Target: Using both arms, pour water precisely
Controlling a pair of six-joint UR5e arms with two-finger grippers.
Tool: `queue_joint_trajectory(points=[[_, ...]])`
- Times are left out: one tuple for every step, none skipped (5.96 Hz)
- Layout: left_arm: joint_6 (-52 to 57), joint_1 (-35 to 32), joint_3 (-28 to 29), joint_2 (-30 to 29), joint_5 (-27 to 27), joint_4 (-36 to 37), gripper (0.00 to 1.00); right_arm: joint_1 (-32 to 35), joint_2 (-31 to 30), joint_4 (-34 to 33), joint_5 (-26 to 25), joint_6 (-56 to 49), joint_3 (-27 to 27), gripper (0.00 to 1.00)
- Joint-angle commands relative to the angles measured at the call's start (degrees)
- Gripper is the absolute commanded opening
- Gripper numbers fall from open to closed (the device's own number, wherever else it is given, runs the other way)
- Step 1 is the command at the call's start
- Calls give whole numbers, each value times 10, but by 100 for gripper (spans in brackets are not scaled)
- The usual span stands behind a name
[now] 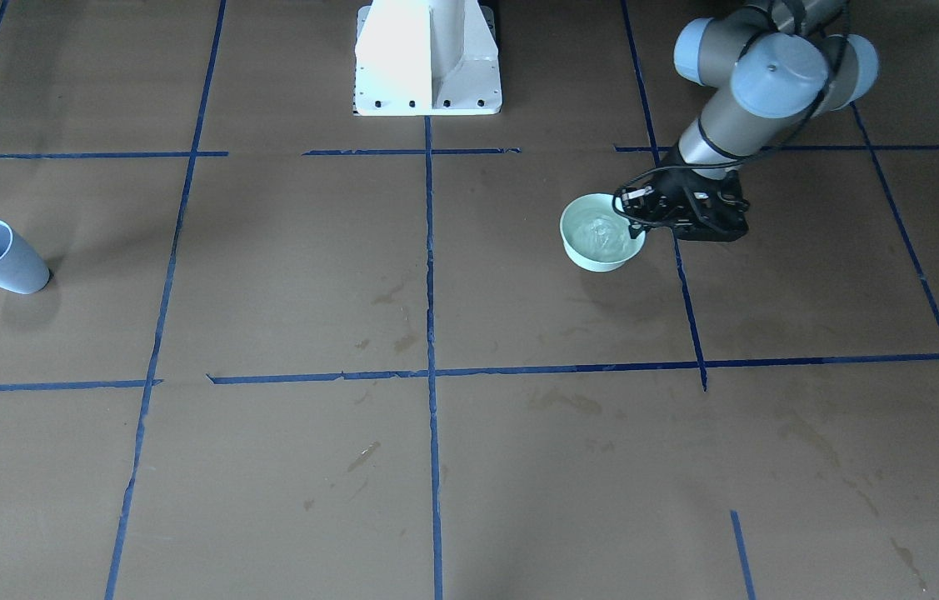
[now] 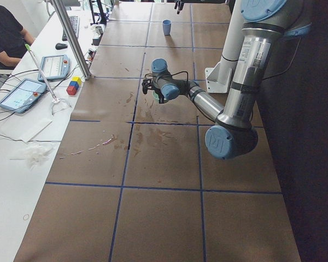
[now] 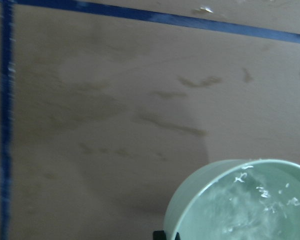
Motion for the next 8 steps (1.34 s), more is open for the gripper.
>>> queue_joint_trajectory(points=[[121,-68,11,57,-50,-6,0,-1,1,0,0,0,-1,100],[190,-114,39,69,-82,-6,0,-1,2,0,0,0,-1,100],[245,-148,68,75,-111,-6,0,-1,3,0,1,0,-1,100],[300,-177,105,75,-125,-6,0,-1,3,-1,3,0,-1,100],[342,-192,143,75,-137,-6,0,-1,3,0,3,0,-1,100],[350,-194,155,75,-137,-6,0,-1,3,0,4,0,-1,100],[351,-194,160,83,-139,-6,0,-1,5,0,5,0,0,100],[369,-194,161,105,-140,-20,0,-1,5,-1,7,0,-1,100]])
